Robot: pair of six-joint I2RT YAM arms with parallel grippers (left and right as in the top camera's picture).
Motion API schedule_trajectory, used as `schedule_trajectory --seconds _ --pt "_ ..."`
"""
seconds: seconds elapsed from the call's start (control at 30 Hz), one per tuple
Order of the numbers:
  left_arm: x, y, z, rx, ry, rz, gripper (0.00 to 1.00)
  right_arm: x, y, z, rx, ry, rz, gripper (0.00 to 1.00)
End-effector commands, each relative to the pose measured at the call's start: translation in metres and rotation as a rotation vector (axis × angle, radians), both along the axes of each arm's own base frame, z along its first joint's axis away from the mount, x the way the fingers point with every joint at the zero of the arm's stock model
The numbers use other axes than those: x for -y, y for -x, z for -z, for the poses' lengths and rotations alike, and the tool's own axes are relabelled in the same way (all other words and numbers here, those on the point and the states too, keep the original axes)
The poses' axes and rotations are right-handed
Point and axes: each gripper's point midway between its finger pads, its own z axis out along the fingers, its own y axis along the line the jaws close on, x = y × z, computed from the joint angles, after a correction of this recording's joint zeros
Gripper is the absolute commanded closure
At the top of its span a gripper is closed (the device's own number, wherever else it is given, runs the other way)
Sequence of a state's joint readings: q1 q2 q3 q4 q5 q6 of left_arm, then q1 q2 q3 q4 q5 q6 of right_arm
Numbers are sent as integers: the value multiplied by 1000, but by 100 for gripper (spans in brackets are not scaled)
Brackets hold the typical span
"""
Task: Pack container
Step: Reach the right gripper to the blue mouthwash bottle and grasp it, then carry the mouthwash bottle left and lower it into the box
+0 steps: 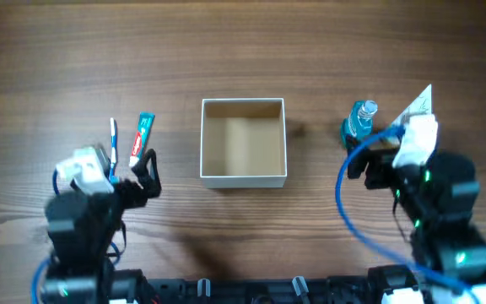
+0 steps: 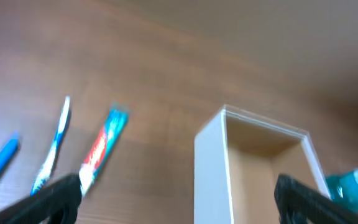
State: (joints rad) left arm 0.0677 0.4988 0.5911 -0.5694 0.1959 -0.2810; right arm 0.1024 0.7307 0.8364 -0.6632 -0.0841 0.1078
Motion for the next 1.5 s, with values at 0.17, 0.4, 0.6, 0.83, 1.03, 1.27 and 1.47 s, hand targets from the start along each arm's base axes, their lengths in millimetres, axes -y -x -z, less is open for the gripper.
schedule_trajectory --seconds 0.17,0.4,0.6,0.83,1.03,1.27,1.47 --pt "-6 -24 -16 -445 54 -44 0 -3 -23 6 -484 13 24 0" --pt "-7 -36 4 -517 58 -45 0 44 -62 14 -442 109 240 0" --pt "-7 -39 2 -504 58 -45 0 40 -85 61 -565 138 134 0" --pt "-7 -40 1 -498 57 -45 0 36 -106 115 -670 166 71 0" --pt "-7 -40 1 -499 57 -45 0 35 -113 147 -734 179 46 5" --pt "-7 -40 1 -499 57 -45 0 34 -112 158 -766 173 49 32" --pt "-7 -40 1 -499 57 -45 0 34 -112 158 -765 174 47 63"
